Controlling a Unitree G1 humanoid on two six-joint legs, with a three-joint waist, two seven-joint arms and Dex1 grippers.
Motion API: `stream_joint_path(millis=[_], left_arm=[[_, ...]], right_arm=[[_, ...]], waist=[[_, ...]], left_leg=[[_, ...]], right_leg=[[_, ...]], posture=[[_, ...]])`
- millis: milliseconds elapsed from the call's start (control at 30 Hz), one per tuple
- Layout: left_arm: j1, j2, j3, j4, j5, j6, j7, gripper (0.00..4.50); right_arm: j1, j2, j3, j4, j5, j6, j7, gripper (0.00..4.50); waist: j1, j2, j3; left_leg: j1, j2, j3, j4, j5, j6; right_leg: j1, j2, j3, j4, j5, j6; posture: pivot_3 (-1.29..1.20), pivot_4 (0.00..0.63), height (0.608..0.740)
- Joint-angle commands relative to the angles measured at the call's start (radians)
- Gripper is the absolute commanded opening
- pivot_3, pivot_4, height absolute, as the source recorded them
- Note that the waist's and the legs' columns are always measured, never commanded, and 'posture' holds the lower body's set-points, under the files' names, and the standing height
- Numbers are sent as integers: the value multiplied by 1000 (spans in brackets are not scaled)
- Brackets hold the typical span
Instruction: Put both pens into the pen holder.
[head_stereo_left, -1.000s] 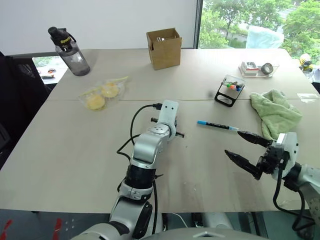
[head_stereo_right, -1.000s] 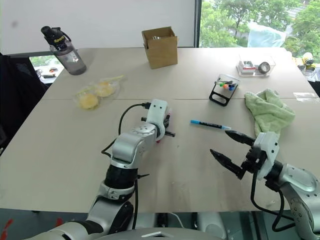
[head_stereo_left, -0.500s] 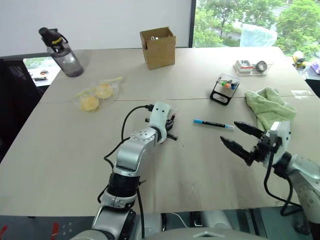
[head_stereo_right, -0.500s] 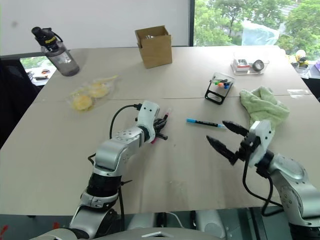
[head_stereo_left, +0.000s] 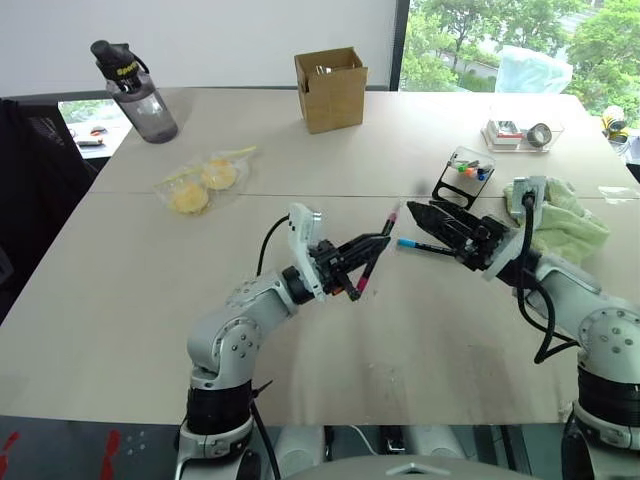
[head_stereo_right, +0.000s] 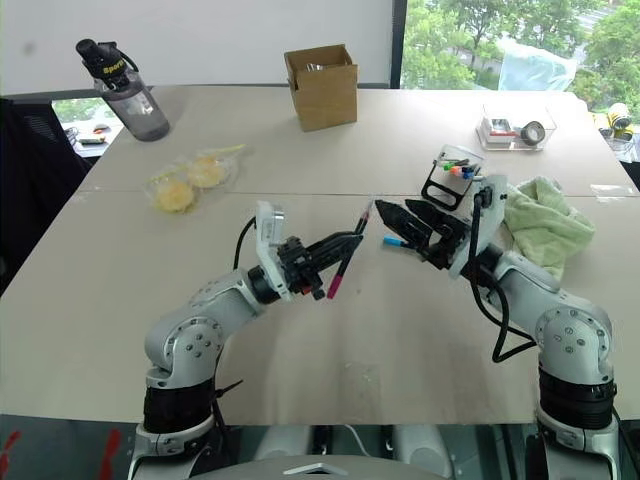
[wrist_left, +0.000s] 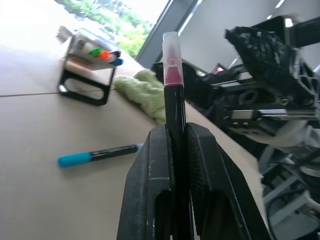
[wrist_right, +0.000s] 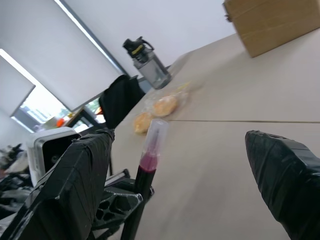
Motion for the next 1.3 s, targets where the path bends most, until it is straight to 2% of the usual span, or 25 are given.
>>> stream_joint_path(millis=[33, 167, 200, 267, 367, 433, 467, 500, 533, 567, 667, 767, 833, 933, 1000, 1200, 1300], left_arm=[[-6, 14, -26, -45, -54, -16, -19, 40], [-13, 31, -45, -36, -67, -26, -17, 40], [-13, 34, -50, -36, -68, -28, -17, 0], [-13, 43, -63, -36, -61, -32, -8, 0], [-12, 49, -65, -36, -73, -31, 4, 0], [-12, 52, -63, -33, -85, -29, 13, 0], [-14, 51, -58, -25, -96, -24, 21, 912], [-17, 59, -60, -23, -94, -24, 22, 1305], [-19, 64, -63, -23, -92, -25, 24, 1871], [-21, 75, -77, -28, -62, -38, 35, 2238], [-26, 121, -109, -37, 10, -63, 51, 3610], [-43, 175, -98, -30, 42, -83, 48, 3610], [-66, 213, -87, -33, 58, -85, 49, 3610], [-120, 265, -96, -31, 113, -79, 78, 3610], [-168, 283, -109, -20, 164, -63, 127, 3610], [-276, 273, -137, -34, 217, 9, 215, 3610], [-295, 255, -144, -53, 213, 42, 244, 3610]], right_arm=[[-40, 4, 28, -26, 85, 17, -31, 4500], [-58, 0, 56, -34, 127, 25, -51, 4500], [-61, 1, 62, -37, 128, 21, -53, 3944], [-65, -1, 68, -41, 130, 12, -50, 3329], [-62, -9, 68, -46, 150, 9, -43, 1734], [-61, -13, 69, -49, 158, 7, -40, 828], [-61, -16, 70, -50, 158, 6, -40, 419], [-63, -19, 71, -52, 160, 4, -40, 88], [-65, -21, 71, -53, 161, 2, -41, 95], [-73, -27, 72, -58, 148, -2, -40, 95], [-133, -42, 63, -62, 20, -62, -21, 95], [-219, -78, 55, -44, -165, -170, 58, 95], [-257, -153, 108, -41, -374, -290, 180, 95], [-290, -261, 250, 68, -783, -610, 337, 95], [-307, -271, 298, 201, -1004, -852, 371, 95], [-355, -234, 338, 536, -1340, -1337, 328, 95], [-388, -213, 336, 674, -1416, -1480, 304, 95]], waist=[[-1, 0, 0], [-2, 0, 1], [-2, 0, 1], [-1, 0, 1], [-1, 0, 1], [-1, 0, 1], [-1, 0, 2], [-1, 0, 2], [-1, 0, 2], [-1, 0, 3], [-3, 1, 5], [-2, 1, 7], [1, 1, 7], [3, 1, 7], [3, 0, 8], [3, 0, 9], [0, 0, 9]], left_leg=[[-1, 0, 0, 0, 0, 0], [-2, 0, -1, 0, 0, 0], [-2, 0, -1, 0, 0, 0], [-2, 0, -2, 0, 0, 0], [-2, 0, -2, 0, 0, 0], [-2, 0, -2, 0, 0, 0], [-2, 0, -2, 0, 0, 0], [-2, 0, -2, 0, 0, 0], [-3, 1, -2, 0, 0, 0], [-3, 1, -2, 0, 0, 0], [-3, 0, -2, 0, 0, 0], [-2, 0, -2, 0, 0, 0], [-2, 0, -2, 0, 0, 0], [-8, 0, -3, 0, 0, 0], [-11, 1, -3, 2, 3, -4], [-14, 1, -2, 2, 3, -4], [-14, 1, -1, 2, 3, -5]], right_leg=[[0, 0, 0, 0, -1, 2], [0, 1, 0, 0, -2, 3], [0, 1, 0, 0, -2, 3], [0, 1, -1, 0, -2, 3], [0, 1, -1, -1, -2, 3], [0, 0, -1, -1, -2, 3], [0, 0, -1, -1, -2, 3], [0, 1, -1, -1, -2, 3], [0, 1, -1, -1, -2, 3], [0, 1, -2, -1, -2, 3], [0, 1, -2, -1, -2, 3], [-1, 1, -2, -1, -2, 3], [-3, 1, -2, -1, -2, 3], [-8, 1, -3, -2, -2, 3], [-9, 0, -4, -5, 1, -1], [-11, 0, -3, -7, 1, -1], [-11, -1, -3, -7, 1, -1]], posture=[[0, 150, 739], [0, 150, 739], [0, 150, 739], [0, 150, 739], [0, 150, 739], [0, 150, 739], [0, 150, 739], [0, 150, 739], [0, 150, 739], [0, 150, 739], [0, 150, 739], [0, 150, 739], [0, 150, 739], [0, 150, 739], [0, 150, 739], [0, 150, 739], [0, 150, 739]])
